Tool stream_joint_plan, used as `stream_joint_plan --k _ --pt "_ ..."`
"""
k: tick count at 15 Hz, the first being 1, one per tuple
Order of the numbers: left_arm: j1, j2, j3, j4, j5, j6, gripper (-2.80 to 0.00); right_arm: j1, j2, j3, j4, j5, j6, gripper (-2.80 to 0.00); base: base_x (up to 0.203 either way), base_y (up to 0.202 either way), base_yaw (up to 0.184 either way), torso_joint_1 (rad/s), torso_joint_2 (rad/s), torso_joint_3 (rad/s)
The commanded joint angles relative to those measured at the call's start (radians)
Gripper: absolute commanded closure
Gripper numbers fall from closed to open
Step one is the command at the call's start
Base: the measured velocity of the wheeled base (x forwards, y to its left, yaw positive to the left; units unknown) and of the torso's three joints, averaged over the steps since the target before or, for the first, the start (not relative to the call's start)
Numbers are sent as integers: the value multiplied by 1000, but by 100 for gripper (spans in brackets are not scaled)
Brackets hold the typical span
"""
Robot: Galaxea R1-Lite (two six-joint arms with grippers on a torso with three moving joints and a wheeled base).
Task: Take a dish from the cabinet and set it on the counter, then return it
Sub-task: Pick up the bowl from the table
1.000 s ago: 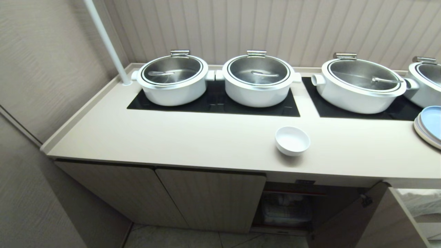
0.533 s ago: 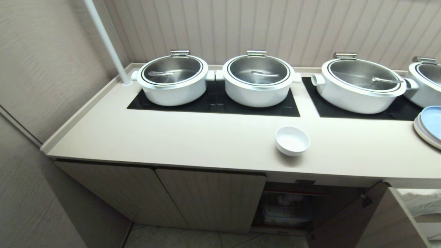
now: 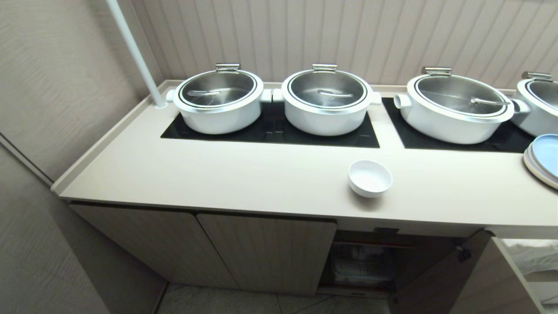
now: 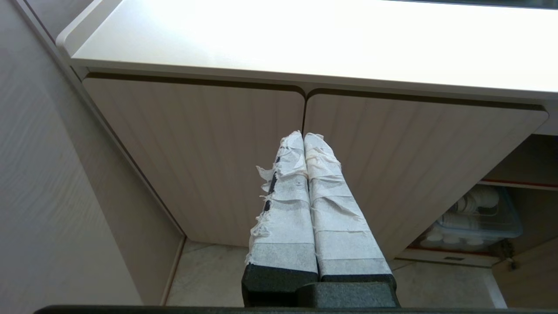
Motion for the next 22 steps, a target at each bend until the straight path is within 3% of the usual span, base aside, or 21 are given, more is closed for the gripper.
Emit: stream_joint_plan --k 1,6,13,20,22 --pt "0 0 1 -1 0 -1 0 1 11 0 0 1 0 0 0 0 0 0 0 0" --pt "0 0 1 -1 0 -1 0 -2 141 -1 -6 -1 -8 0 0 0 0 0 0 0" --pt "0 0 0 -1 0 -1 0 -34 424 -20 -226 8 -3 0 0 0 0 0 0 0" --pt "0 0 0 -1 0 -1 0 -178 733 -205 -270 216 -22 0 0 0 0 0 0 0" --pt "0 0 1 -1 0 -1 0 -192 825 -276 -278 243 -29 0 0 0 0 0 0 0"
